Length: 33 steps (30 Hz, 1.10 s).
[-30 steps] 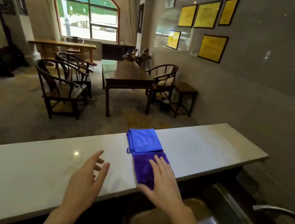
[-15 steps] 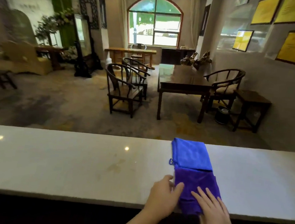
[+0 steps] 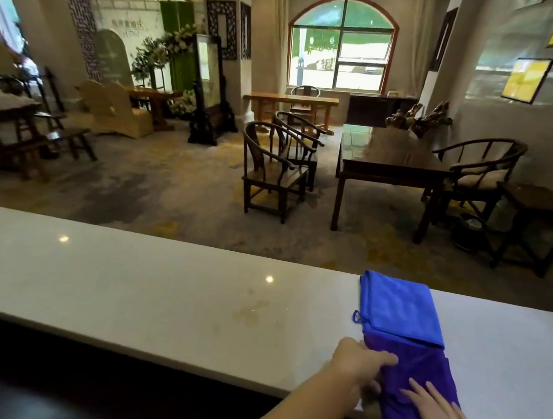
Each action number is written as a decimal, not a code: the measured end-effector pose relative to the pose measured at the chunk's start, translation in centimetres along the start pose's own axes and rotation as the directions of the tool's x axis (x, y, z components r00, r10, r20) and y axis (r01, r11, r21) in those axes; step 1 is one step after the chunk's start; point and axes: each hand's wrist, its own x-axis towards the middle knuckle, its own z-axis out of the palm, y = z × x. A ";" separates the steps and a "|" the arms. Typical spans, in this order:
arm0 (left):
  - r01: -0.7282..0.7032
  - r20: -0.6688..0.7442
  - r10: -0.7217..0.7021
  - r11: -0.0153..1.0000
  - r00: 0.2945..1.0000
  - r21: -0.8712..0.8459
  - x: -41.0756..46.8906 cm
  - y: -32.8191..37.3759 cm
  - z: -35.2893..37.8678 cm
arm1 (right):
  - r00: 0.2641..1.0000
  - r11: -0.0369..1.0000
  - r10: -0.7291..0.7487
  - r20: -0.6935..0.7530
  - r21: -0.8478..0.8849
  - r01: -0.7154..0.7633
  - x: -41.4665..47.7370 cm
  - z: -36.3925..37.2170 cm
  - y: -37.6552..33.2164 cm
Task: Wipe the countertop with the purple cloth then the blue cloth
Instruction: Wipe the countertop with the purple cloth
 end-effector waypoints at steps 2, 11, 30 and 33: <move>-0.029 0.000 0.029 0.997 1.000 0.070 0.2 -0.2 0.0 | 0.996 0.980 0.086 0.031 -0.184 -0.079 0.4 0.2 -0.3; -0.190 -0.005 0.193 0.968 0.981 0.167 -1.2 0.1 -2.3 | 0.993 0.973 0.110 0.048 -0.208 -0.098 1.8 1.9 -0.9; -0.177 -0.222 0.902 0.304 0.371 0.936 -13.7 -9.3 -37.9 | 0.899 0.853 0.439 0.004 -0.318 -0.415 6.1 7.9 -7.8; -0.123 -0.143 0.886 0.217 0.441 0.968 -13.3 -10.7 -41.4 | 0.890 0.849 0.456 0.024 -0.313 -0.426 6.9 9.3 -8.0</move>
